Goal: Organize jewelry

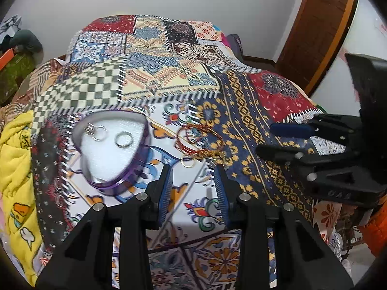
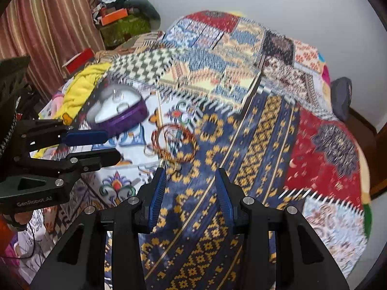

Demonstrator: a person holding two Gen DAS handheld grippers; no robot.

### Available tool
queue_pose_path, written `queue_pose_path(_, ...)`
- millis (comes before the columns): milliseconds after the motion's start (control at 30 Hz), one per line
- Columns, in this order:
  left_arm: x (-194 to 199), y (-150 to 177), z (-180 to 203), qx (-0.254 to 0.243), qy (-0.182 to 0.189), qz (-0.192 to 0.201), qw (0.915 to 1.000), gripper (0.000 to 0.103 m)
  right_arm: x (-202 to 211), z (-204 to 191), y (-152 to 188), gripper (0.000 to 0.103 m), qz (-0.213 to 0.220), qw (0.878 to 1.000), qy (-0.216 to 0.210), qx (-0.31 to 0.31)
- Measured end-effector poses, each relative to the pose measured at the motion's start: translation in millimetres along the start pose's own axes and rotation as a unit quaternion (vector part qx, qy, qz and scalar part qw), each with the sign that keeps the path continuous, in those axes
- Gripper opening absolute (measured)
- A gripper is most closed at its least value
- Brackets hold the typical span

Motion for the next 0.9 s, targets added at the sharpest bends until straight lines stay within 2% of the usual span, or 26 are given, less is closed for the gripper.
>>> queue_pose_path(267,-19,6,0,0.013,0.009,-0.014,0.9998,0.034,-31,-6,9,0.038,-0.030,0.999,-0.034,0.002)
queue_pose_path(367,-22,7,-2,0.016,0.012,-0.015,0.9997,0.029,-37,-8,6,0.030,-0.033,0.998,-0.050,0.003)
queue_pose_path(433,-24,8,-4,0.018,0.015,-0.015,0.9996,0.024,-40,-9,5,0.018,-0.033,0.998,-0.055,0.007)
queue_pose_path(533,-26,9,-5,0.020,0.020,-0.018,0.9994,0.018,-44,-12,2,0.017,-0.033,0.998,-0.053,0.013)
queue_pose_path(633,-29,10,-4,0.018,0.018,-0.020,0.9995,0.018,-46,-15,1,0.016,-0.032,0.998,-0.052,0.017)
queue_pose_path(733,-31,9,-3,0.018,0.018,-0.022,0.9995,0.018,-49,-18,-1,0.009,-0.026,0.998,-0.045,0.023)
queue_pose_path(900,-35,6,-2,0.021,0.024,-0.028,0.9991,0.018,-45,-17,0,0.009,-0.022,0.999,-0.046,0.019)
Point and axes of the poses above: each gripper's, at about its wrist camera, not at the fingertips, and x roughly against the way its jaws point, z to its right, y to its underside, the point moved 4 cm from there along -x, roughly the way its jaws point, and after that the axes turned 13 degrees about -z, right-handed, at the moved point
